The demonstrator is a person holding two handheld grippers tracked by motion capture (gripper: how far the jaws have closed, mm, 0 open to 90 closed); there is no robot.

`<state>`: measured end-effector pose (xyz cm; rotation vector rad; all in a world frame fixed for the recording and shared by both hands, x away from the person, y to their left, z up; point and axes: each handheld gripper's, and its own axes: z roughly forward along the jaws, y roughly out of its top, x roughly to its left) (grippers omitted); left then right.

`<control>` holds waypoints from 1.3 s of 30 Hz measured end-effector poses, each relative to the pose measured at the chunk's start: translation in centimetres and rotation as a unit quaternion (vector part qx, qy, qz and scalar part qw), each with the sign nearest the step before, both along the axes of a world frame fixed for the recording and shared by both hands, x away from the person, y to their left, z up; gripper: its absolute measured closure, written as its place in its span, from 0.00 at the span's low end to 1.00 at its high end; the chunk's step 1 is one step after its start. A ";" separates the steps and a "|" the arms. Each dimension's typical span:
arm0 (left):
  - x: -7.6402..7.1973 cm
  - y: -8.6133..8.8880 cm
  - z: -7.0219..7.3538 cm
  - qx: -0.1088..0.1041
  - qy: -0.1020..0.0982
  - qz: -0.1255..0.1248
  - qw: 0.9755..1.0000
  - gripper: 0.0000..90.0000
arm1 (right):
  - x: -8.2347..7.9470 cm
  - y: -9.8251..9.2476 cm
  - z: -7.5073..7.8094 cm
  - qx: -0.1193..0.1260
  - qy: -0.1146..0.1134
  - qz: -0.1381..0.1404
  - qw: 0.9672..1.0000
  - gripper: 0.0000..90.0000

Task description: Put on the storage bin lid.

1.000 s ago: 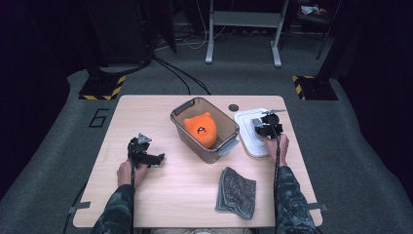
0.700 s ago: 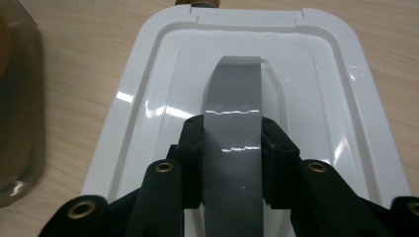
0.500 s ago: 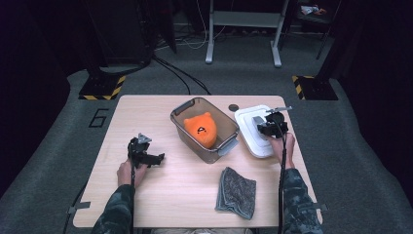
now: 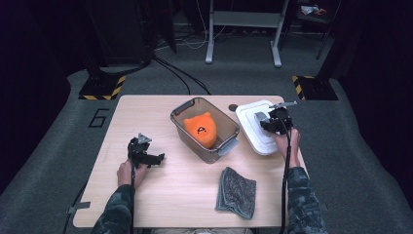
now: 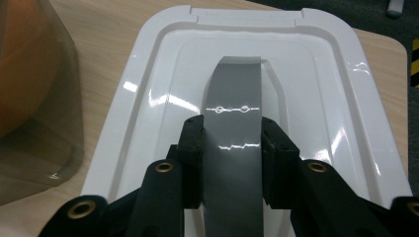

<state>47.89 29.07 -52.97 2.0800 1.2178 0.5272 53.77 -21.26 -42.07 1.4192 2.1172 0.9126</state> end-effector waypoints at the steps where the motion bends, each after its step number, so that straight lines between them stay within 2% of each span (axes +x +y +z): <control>1: 0.0 0.0 0.0 0.000 0.000 0.000 1.000 0.00 | 0.0 0.0 0.3 -0.002 0.000 0.001 1.000 0.74; 17: 0.0 0.0 0.0 0.000 0.000 0.000 1.000 0.00 | 0.0 -0.2 4.0 -0.016 -0.007 -0.002 1.000 0.74; 24: 0.0 0.0 0.0 0.000 0.001 0.000 1.000 0.00 | 0.1 -0.1 5.8 -0.018 -0.020 0.006 1.000 0.74; 30: 0.0 0.0 0.0 0.000 0.000 0.000 1.000 0.00 | 0.1 0.3 7.2 -0.016 -0.019 0.006 1.000 0.74; 39: 0.0 0.0 0.0 0.000 0.000 0.000 1.000 0.00 | 0.1 1.2 8.8 -0.013 -0.029 0.024 0.999 0.74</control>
